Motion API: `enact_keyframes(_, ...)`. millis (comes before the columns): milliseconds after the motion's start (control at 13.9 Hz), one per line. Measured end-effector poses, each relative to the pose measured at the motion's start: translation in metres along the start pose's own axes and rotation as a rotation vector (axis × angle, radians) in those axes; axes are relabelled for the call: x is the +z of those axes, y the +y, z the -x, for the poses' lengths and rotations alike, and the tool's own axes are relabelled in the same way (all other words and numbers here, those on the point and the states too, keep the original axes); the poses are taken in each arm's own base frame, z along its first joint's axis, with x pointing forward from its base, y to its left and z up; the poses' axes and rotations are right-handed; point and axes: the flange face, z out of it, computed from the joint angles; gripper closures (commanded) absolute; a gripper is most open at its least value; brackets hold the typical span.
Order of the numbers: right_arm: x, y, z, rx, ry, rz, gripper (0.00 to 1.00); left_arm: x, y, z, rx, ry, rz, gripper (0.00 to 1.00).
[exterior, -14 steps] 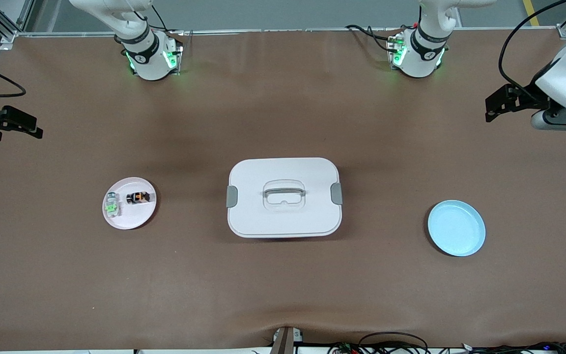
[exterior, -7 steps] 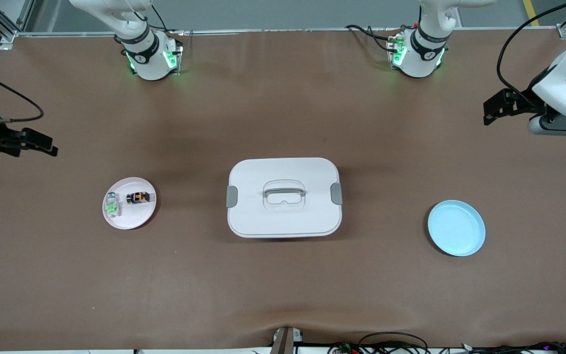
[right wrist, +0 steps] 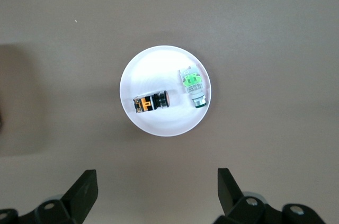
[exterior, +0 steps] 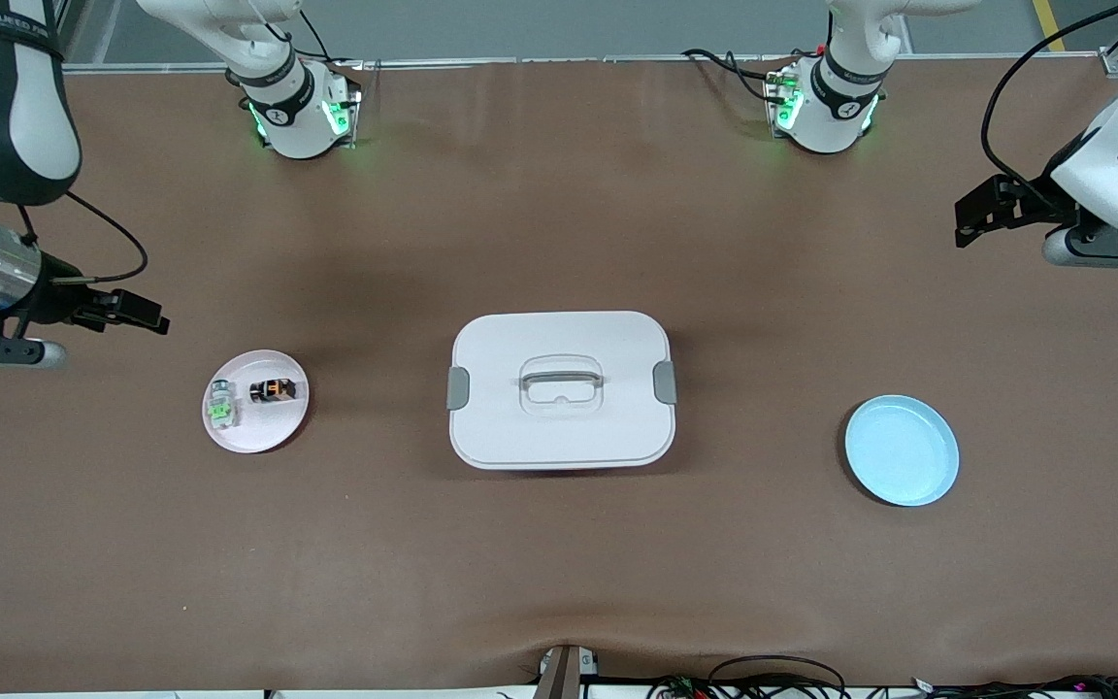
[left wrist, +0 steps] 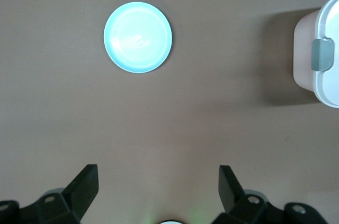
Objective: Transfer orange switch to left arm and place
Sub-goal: 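Move the right gripper over the orange switch on the white plate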
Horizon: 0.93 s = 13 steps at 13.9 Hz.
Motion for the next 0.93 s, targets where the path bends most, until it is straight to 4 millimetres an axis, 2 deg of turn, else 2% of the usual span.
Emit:
enact_keyframes(359, 0.05, -0.005, 0.009, -0.009, 0.035, 0.008, 0.0, 0.0, 0.001, 0.0, 0.001, 0.001, 0.0, 0.0)
enact_keyframes(719, 0.076, -0.024, 0.013, -0.042, 0.046, 0.014, 0.0, -0.001, 0.001, 0.0, 0.001, 0.002, 0.0, 0.0)
enact_keyframes(934, 0.102, -0.027, 0.011, -0.049, 0.067, 0.021, 0.0, -0.002, 0.001, 0.0, 0.001, 0.003, 0.0, 0.0)
